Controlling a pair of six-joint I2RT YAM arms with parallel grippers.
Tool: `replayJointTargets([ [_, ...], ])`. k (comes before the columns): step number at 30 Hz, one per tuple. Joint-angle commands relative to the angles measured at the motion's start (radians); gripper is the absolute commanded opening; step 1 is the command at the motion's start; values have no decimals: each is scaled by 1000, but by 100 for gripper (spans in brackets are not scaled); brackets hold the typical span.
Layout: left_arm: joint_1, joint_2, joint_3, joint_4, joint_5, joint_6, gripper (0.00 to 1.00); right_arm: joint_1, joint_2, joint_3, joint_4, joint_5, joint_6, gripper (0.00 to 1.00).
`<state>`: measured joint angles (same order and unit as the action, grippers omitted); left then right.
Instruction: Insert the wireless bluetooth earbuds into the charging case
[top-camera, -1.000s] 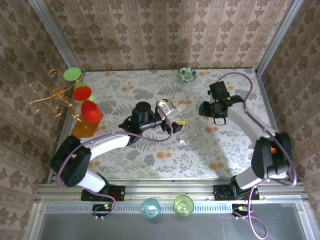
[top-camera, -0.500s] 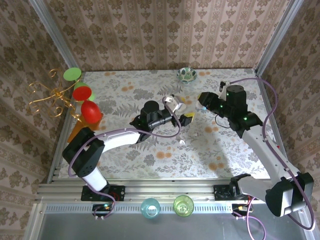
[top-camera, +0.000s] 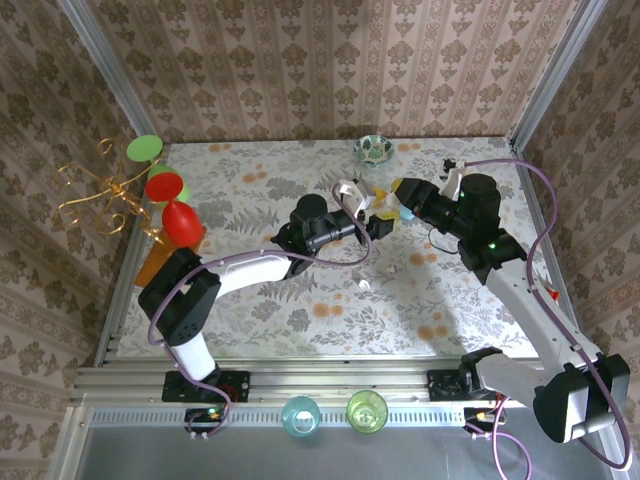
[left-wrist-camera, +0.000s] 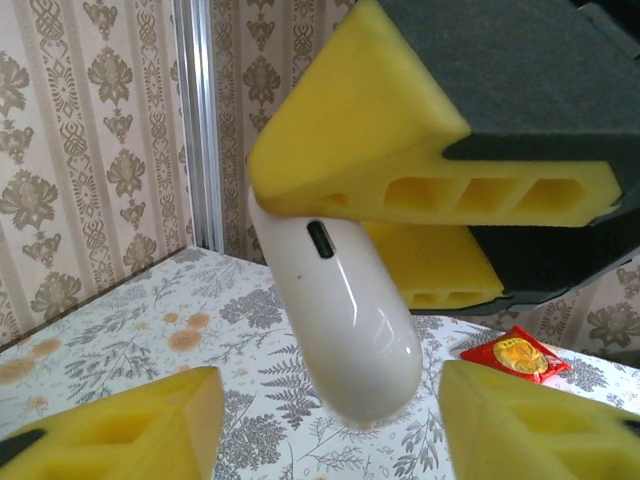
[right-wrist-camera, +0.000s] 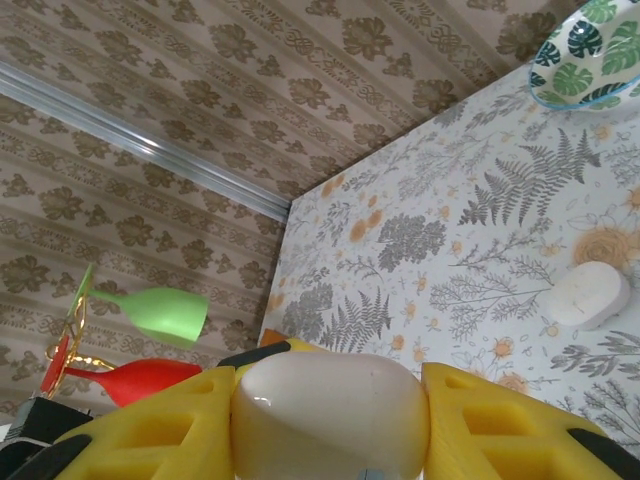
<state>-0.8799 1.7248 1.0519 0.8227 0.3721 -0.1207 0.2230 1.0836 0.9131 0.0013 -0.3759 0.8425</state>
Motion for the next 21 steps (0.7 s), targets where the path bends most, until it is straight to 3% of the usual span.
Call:
replayJointTargets([
  [1,-9,16,48,29,22,-14,52,5,-14,-13,46,-30,10,38],
  [6,-10,28,58,30,25,-18,40,10,-16,-14,41,-41,-8,37],
  [13,-8,26,52,30,34,-10,13,14,-25,-19,39,-39,-10,38],
  [14,-9,24,48,27,33,-2,9,15,-29,-17,36,-37,-9,40],
  [18,-7,5,15,21,7,97,4,12,-63,-6,0,-5,-7,65],
  [21,-10,-15,-26,18,-25,296,0,10,-101,11,-63,35,1,76],
])
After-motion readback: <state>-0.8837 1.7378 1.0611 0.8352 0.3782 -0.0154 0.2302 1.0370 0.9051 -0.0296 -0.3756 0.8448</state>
